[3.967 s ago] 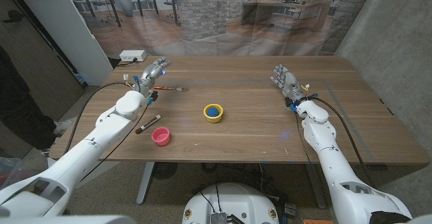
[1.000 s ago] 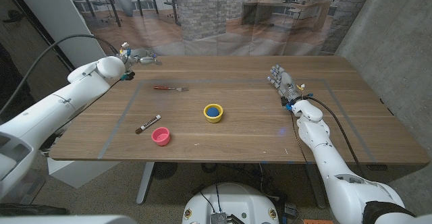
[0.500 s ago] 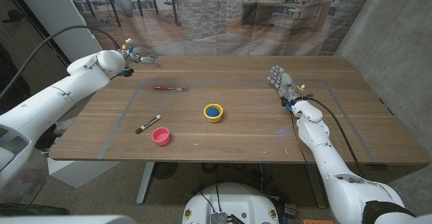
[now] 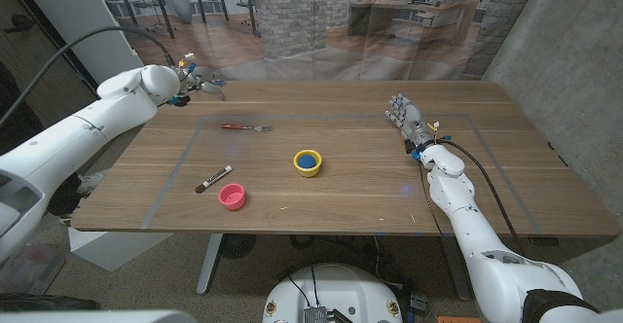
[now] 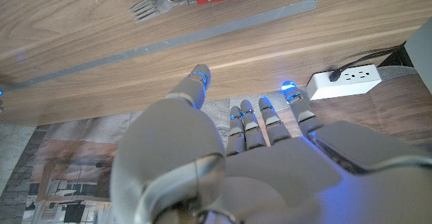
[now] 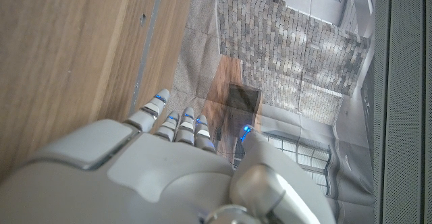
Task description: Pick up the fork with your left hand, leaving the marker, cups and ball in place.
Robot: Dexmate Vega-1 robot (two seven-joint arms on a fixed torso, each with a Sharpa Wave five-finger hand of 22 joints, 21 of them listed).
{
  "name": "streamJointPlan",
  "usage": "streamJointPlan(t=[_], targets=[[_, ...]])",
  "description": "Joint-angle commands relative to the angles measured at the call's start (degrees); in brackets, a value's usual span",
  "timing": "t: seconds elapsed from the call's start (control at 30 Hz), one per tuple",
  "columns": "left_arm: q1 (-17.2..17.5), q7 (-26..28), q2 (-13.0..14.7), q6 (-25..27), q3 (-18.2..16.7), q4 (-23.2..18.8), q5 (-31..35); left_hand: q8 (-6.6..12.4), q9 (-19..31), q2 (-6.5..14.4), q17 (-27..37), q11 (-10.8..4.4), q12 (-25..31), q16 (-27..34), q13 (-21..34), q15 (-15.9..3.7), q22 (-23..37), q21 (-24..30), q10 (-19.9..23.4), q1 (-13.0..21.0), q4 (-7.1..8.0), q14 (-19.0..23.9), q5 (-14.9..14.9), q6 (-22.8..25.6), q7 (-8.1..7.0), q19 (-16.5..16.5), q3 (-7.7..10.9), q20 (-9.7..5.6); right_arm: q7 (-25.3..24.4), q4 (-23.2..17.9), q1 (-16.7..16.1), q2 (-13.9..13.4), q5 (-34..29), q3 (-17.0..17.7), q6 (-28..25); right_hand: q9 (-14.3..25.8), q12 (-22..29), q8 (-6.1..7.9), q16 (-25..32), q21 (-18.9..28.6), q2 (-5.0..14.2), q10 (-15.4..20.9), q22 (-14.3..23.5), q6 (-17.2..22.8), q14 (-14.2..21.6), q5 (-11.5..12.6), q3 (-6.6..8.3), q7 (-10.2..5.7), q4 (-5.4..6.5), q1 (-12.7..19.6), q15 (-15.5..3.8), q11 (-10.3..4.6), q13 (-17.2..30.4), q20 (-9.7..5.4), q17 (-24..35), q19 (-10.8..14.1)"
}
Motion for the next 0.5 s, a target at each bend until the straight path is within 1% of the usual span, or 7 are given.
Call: streamJointPlan(t=[0.03,0.23,0.5], targets=[[-4.16,-4.9,-1.15,-0.48,3.2,2.09,6.35,-0.36,0.09,-0.1,0.23,-0.93,-0.23,0.03,0.27,-0.81,0.17,0.01,-0.02,1.98,0.3,0.33,-0.14,0.25,-0.88,0.74,0.3,-0.05,-0.48,0.85,0.47,0.27,-0.15,-0.23,0.6,0.15,0.55,0.2,0.3,0.33,-0.71,0.08,0.13,0.11,-0.15,0.13,-0.36,0.43,0.03,0.07,0.42,0.36,0.16,0.01,0.26,0.51],[-6.84,-7.79,-2.37,-0.95,5.29,3.9,9.97,-0.71,0.12,-0.22,0.33,-1.51,-0.55,-0.15,0.42,-1.23,0.23,-0.01,-0.72,3.82,0.46,-0.19,-0.35,-0.51,-1.48,0.97,-0.03,-0.48,-0.63,1.78,0.97,0.39,-0.15,-0.34,0.84,0.15,0.56,0.21,0.29,0.33,-0.77,0.14,0.13,0.19,-0.13,0.16,-0.43,0.46,0.04,-0.02,0.45,0.34,0.16,0.02,0.26,0.53],[-9.76,-10.62,-3.93,-2.16,7.78,6.41,14.25,-0.69,0.15,-0.46,0.39,-1.84,-0.59,-0.24,0.54,-1.59,0.26,0.01,-0.73,5.05,0.59,-0.45,-0.47,-0.43,-2.0,1.25,-0.49,-0.99,-0.84,3.16,1.79,0.47,-0.2,-0.42,1.43,0.15,0.56,0.21,0.28,0.32,-0.79,0.17,0.13,0.22,-0.13,0.2,-0.48,0.5,0.05,-0.09,0.42,0.41,0.16,0.06,0.25,0.56]])
